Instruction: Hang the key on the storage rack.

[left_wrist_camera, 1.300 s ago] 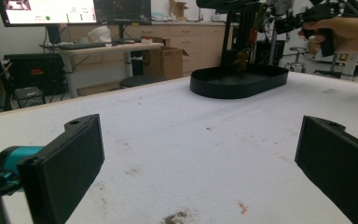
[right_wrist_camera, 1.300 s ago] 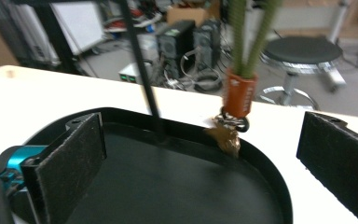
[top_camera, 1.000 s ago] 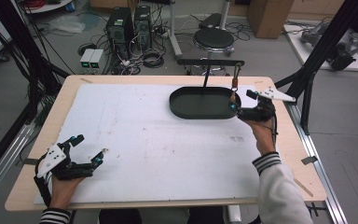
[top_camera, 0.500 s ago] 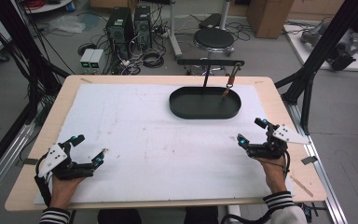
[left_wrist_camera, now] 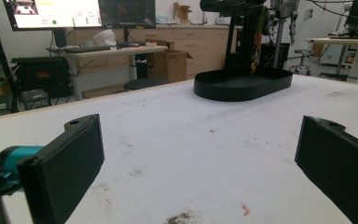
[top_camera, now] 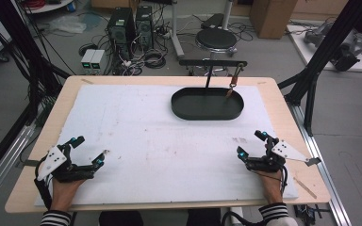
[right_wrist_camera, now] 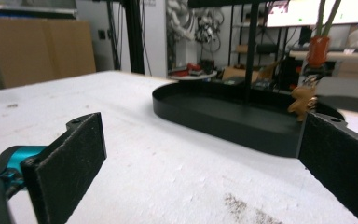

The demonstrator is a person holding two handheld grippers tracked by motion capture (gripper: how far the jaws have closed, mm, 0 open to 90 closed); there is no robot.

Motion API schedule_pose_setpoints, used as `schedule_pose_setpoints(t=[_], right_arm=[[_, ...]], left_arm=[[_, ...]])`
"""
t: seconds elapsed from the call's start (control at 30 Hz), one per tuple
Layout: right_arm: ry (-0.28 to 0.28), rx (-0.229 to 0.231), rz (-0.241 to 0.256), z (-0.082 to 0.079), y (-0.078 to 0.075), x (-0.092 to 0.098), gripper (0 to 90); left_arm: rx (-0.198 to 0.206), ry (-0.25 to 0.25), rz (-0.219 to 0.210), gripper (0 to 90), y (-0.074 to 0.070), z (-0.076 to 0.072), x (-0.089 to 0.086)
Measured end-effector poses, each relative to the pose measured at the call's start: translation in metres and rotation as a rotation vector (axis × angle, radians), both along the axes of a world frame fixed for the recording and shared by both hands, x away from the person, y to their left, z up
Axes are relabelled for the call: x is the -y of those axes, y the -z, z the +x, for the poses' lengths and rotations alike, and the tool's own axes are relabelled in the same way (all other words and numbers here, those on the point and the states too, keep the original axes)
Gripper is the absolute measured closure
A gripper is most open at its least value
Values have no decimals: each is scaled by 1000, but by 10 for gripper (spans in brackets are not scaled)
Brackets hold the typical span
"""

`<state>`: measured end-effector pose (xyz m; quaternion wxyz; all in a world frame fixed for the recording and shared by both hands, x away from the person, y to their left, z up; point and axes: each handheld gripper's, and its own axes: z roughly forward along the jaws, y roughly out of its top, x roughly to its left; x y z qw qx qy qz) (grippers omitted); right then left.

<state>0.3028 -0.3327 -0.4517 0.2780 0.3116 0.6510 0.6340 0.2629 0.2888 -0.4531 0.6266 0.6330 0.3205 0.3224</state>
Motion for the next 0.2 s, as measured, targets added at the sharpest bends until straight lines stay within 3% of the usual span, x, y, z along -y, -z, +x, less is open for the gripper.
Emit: schedule_pose_setpoints(t=[0.2], right_arm=[[16, 17, -35, -2, 0, -4, 4]], left_arm=[[0, 3, 0, 17, 0, 0, 0]])
